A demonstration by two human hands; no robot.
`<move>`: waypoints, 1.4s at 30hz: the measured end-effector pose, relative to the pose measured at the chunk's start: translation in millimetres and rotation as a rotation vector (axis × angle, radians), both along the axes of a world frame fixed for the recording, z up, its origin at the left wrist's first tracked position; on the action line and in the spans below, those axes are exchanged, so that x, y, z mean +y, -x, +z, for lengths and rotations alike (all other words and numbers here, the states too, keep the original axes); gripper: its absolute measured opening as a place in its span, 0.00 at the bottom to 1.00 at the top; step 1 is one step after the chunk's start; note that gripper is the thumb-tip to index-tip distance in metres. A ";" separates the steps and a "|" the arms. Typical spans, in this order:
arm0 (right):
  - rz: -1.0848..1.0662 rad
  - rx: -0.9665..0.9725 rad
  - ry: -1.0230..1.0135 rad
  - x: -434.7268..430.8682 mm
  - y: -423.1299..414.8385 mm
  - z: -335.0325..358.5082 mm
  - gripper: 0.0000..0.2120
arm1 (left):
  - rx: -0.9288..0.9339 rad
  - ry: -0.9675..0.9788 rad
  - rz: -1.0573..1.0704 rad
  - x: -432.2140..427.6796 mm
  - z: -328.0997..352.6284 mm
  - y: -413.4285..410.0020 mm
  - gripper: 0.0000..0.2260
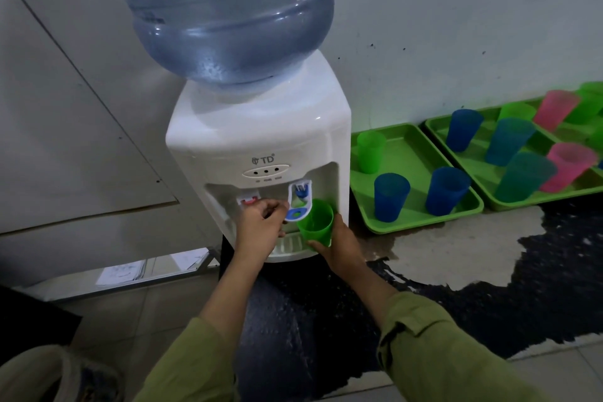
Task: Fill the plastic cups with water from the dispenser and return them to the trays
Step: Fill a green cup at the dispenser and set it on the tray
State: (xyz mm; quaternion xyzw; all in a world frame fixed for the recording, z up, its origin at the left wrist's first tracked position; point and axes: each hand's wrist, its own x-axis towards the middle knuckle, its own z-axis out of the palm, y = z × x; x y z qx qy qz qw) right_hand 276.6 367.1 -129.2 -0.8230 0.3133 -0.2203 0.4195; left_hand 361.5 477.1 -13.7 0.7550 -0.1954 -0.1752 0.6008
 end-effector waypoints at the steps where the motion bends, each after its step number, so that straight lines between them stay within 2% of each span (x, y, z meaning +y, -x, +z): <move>1: -0.001 0.000 0.000 -0.1 0.0 0.3 0.32 | 0.000 -0.002 0.000 0.1 0.1 -0.1 0.05; 30: -0.013 0.053 0.003 0.4 -2.1 -2.7 0.37 | 0.047 -0.021 -0.005 2.5 5.5 -0.4 0.03; 38: -0.020 0.056 -0.009 -0.1 -3.5 -3.2 0.36 | 0.203 -0.006 -0.078 2.2 11.1 -2.7 0.04; 42: -0.025 0.025 -0.011 0.7 -4.0 -3.7 0.35 | 0.223 -0.041 -0.131 -1.6 8.5 -4.0 0.06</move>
